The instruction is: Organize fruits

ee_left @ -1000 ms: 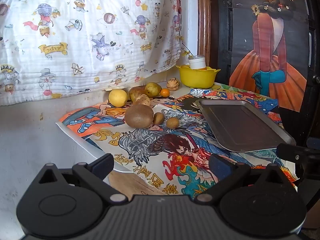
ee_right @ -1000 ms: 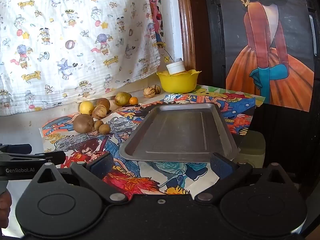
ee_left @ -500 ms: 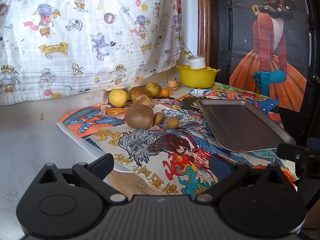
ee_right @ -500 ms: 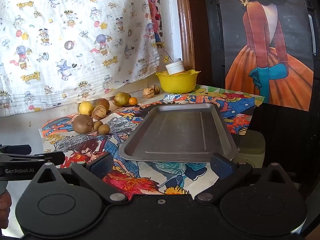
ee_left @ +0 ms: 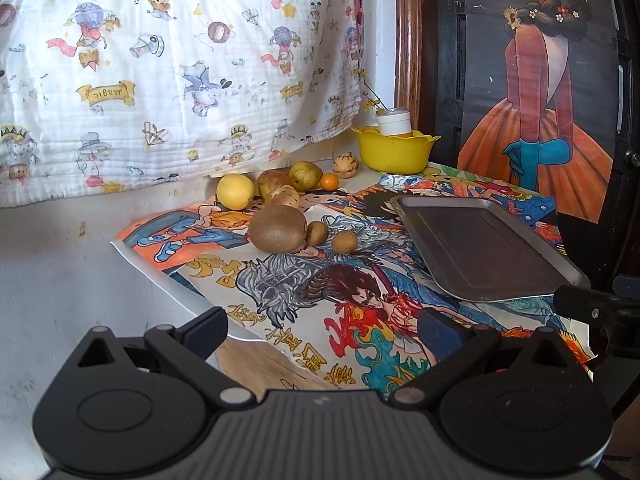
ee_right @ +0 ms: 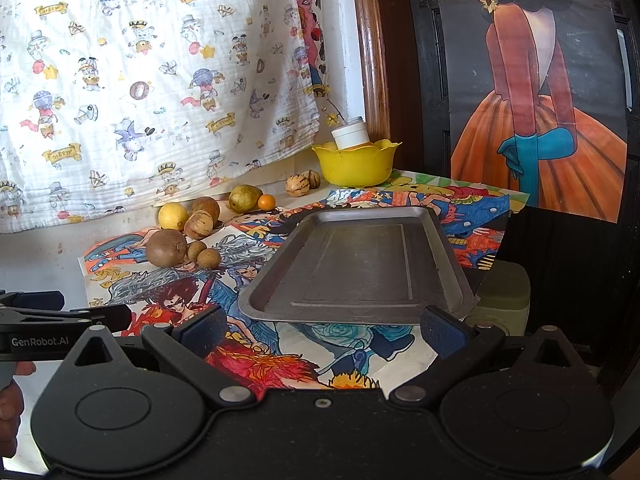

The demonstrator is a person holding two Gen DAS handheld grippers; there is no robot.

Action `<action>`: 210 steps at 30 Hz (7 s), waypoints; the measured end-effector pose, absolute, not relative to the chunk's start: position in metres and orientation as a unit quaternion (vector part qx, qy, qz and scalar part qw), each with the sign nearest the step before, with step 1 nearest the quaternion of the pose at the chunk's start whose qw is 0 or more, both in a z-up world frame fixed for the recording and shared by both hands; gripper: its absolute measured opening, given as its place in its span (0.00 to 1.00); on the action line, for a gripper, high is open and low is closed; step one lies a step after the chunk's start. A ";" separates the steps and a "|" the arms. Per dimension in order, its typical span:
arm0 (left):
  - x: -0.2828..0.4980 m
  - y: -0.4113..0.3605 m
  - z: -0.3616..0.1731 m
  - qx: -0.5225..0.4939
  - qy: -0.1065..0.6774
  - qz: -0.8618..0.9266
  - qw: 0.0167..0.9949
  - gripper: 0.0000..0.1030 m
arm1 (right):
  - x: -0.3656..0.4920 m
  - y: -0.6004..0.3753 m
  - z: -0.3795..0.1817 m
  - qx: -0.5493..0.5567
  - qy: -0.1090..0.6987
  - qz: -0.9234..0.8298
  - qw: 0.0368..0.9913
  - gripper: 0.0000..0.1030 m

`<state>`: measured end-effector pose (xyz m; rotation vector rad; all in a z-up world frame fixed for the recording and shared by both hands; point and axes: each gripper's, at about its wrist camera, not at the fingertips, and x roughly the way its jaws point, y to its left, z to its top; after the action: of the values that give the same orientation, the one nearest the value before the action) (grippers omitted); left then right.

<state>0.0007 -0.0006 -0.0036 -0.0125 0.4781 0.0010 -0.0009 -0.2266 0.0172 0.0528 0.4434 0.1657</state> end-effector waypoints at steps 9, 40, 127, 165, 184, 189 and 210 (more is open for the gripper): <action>0.000 0.001 -0.003 -0.011 0.240 -0.002 0.971 1.00 | -0.001 -0.226 0.016 0.026 0.220 0.082 0.972 1.00; 0.001 0.002 -0.006 -0.019 0.246 -0.001 0.969 1.00 | 0.000 -0.227 0.015 0.028 0.222 0.082 0.971 1.00; 0.207 0.100 -0.020 -0.100 0.340 -0.143 0.924 0.68 | 0.241 -0.107 -0.004 -0.203 0.325 0.470 0.795 0.35; 0.234 0.008 0.028 -0.140 0.285 -0.142 0.938 0.65 | 0.256 -0.254 0.039 -0.132 0.259 0.313 0.904 0.31; 0.322 -0.091 -0.004 -0.089 0.341 -0.164 0.921 0.65 | 0.308 -0.300 -0.008 -0.159 0.262 0.237 0.922 0.31; 0.332 -0.101 -0.013 -0.073 0.362 -0.158 0.916 0.65 | 0.312 -0.305 -0.014 -0.156 0.268 0.238 0.921 0.31; 0.335 -0.110 -0.013 -0.069 0.385 -0.168 0.905 0.80 | 0.293 -0.318 -0.008 -0.145 0.262 0.223 0.928 0.61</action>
<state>0.3346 -0.1096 -0.0134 -0.1417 0.7962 -0.3467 0.2932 -0.3179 -0.0084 -0.2974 0.5375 0.4564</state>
